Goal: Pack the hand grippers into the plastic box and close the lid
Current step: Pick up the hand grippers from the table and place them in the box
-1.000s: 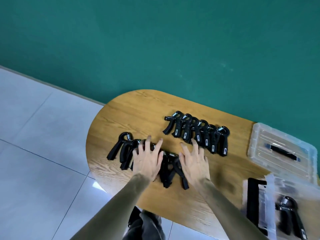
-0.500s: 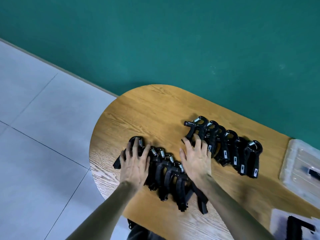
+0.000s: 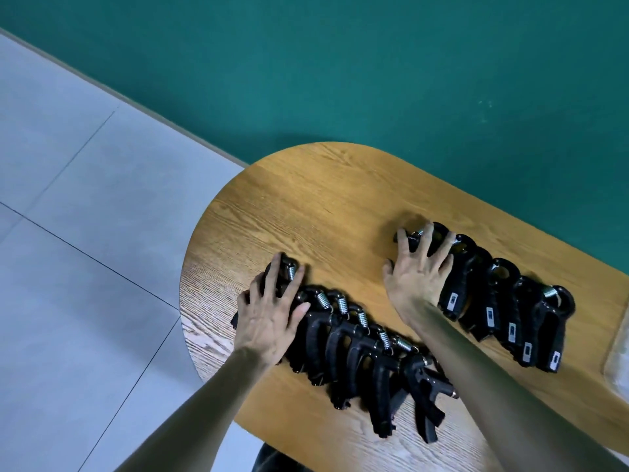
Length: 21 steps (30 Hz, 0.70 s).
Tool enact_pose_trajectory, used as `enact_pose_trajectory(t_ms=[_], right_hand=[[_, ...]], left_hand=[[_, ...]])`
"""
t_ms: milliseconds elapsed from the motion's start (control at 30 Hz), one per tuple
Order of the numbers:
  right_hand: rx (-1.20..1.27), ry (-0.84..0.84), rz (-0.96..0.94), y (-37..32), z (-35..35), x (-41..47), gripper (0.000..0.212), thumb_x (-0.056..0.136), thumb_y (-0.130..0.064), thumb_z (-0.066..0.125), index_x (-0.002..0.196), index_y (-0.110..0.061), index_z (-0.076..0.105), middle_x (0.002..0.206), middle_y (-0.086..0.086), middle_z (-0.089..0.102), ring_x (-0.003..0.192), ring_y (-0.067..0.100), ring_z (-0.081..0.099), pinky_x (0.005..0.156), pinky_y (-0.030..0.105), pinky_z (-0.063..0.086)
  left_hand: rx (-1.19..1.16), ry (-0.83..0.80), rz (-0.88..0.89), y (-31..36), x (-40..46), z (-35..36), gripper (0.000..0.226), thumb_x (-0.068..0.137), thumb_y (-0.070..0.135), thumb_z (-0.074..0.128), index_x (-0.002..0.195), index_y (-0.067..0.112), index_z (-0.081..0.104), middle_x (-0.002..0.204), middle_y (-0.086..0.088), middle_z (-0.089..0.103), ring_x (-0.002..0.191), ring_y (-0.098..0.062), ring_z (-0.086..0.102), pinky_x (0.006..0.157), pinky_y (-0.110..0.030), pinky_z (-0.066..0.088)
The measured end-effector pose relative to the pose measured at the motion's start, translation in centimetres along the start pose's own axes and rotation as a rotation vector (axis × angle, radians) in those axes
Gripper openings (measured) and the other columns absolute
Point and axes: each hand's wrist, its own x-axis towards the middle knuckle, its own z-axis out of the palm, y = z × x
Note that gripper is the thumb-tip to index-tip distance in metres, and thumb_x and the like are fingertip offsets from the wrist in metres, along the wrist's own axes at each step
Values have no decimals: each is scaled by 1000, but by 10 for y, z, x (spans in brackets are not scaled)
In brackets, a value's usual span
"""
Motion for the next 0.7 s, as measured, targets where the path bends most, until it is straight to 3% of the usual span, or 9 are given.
enact_pose_trajectory(t_ms=[133,267,533,700], right_hand=[[97,18,94,-8,-1,-3,71,87,-21,61,151,-24,29,164,19,0,144,58,-3,110,66,30],[99,8,118,-11,-4,-3,75,84,-14,68,150,-28,33,165,16,6,144,55,12,99,62,39],[66,51,21,0,-7,-18,74,83,-8,67,150,-23,37,166,16,4,142,50,25,96,57,43],[57,63,-38,2,-19,-40,72,84,-10,65,150,-21,36,166,16,-1,144,47,21,96,55,42]], left_hand=[[32,-9,39,-13,-4,4,74,107,49,28,148,47,-33,159,-7,-41,137,-32,36,111,-54,35],[58,55,-12,-10,-7,7,109,95,19,61,151,44,-29,161,-14,-34,126,-32,45,105,-52,42],[40,22,-52,0,-12,0,104,96,12,52,151,39,-32,157,-14,-43,130,-35,37,108,-52,34],[43,142,-45,9,-13,-2,110,92,14,62,155,35,-25,159,-15,-38,118,-35,41,98,-51,40]])
